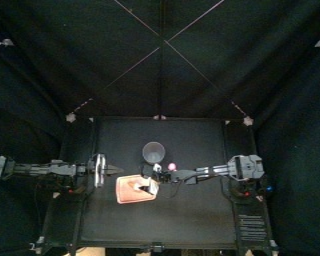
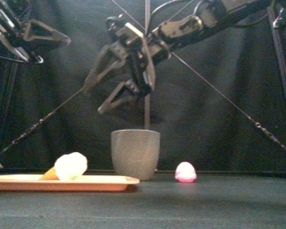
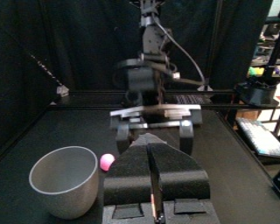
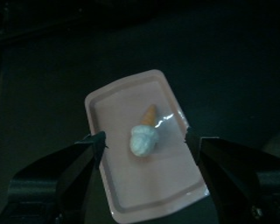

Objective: Pick the ice cream then place it on the pink plate
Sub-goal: Drop ice cream on the pink plate and return to neutral

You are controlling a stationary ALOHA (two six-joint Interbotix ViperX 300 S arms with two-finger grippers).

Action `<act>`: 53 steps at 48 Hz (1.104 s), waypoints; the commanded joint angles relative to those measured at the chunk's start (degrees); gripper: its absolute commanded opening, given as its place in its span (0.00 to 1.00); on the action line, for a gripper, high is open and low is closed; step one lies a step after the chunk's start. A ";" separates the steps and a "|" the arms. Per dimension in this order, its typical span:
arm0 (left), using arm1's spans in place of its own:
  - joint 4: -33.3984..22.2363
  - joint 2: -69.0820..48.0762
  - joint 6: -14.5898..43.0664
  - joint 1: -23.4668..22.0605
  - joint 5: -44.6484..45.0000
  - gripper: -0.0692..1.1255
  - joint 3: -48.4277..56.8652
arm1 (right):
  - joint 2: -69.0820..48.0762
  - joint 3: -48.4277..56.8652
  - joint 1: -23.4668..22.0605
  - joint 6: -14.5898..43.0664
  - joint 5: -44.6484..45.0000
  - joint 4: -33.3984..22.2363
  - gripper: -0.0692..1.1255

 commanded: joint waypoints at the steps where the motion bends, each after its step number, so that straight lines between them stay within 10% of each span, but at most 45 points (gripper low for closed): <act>1: 0.18 0.09 0.00 0.18 -0.26 0.03 -0.79 | -8.88 3.60 -0.53 -0.09 -1.32 -1.58 0.94; 31: 0.97 -1.58 0.09 0.79 -0.26 0.03 -0.70 | -48.87 36.91 -0.62 -0.70 -24.43 -9.93 0.94; 53: 1.14 -1.85 0.09 1.05 -0.26 0.03 -0.62 | -60.12 43.95 -2.90 -0.44 -25.58 -11.51 0.94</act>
